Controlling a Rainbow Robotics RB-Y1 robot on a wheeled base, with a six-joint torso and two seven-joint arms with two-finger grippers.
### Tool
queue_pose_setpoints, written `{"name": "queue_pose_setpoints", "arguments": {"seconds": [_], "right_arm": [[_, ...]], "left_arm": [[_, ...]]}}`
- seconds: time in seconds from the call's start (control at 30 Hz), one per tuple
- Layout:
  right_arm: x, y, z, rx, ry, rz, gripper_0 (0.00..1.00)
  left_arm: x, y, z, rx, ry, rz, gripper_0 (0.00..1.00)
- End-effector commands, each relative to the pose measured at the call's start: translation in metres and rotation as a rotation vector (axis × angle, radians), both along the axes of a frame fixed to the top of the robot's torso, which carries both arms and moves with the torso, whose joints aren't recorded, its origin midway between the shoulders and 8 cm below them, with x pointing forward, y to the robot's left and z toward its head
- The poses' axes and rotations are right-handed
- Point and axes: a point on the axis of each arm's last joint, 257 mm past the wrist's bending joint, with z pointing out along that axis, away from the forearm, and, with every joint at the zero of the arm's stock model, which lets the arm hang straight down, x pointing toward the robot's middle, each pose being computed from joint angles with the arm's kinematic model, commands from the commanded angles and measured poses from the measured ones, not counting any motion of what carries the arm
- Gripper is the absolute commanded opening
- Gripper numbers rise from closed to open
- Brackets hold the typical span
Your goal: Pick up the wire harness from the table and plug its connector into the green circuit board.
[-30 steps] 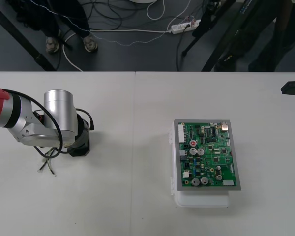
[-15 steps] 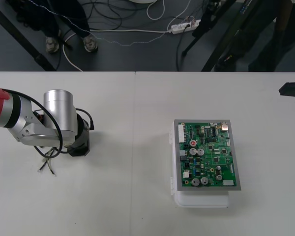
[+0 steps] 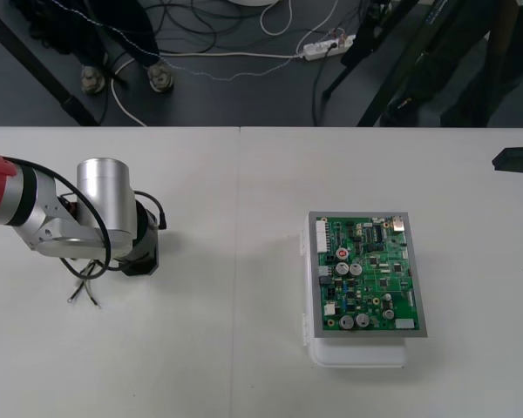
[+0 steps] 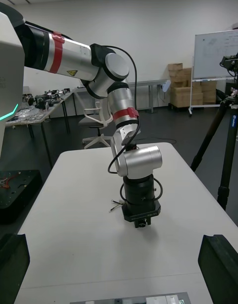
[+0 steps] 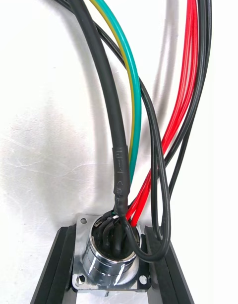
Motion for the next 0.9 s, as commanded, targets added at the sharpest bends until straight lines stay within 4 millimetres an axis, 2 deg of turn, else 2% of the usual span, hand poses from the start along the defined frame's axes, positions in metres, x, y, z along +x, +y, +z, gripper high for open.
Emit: {"name": "queue_pose_setpoints", "arguments": {"seconds": [0.03, 0.33, 0.6, 0.9], "right_arm": [[-0.004, 0.004, 0.003, -0.028, -0.076, 0.028, 1.0], [-0.005, 0.004, 0.005, -0.019, -0.076, 0.033, 1.0], [-0.005, 0.004, 0.006, -0.018, -0.076, 0.035, 1.0], [-0.006, 0.004, 0.006, -0.015, -0.077, 0.035, 1.0]], "left_arm": [[0.018, -0.017, 0.013, -0.021, -0.034, -0.028, 0.0], [0.037, -0.032, 0.054, -0.198, -0.05, 0.149, 0.0], [0.047, -0.05, 0.107, -0.411, -0.039, 0.313, 0.0], [0.042, -0.043, 0.156, -0.553, 0.034, 0.503, 0.0]]}}
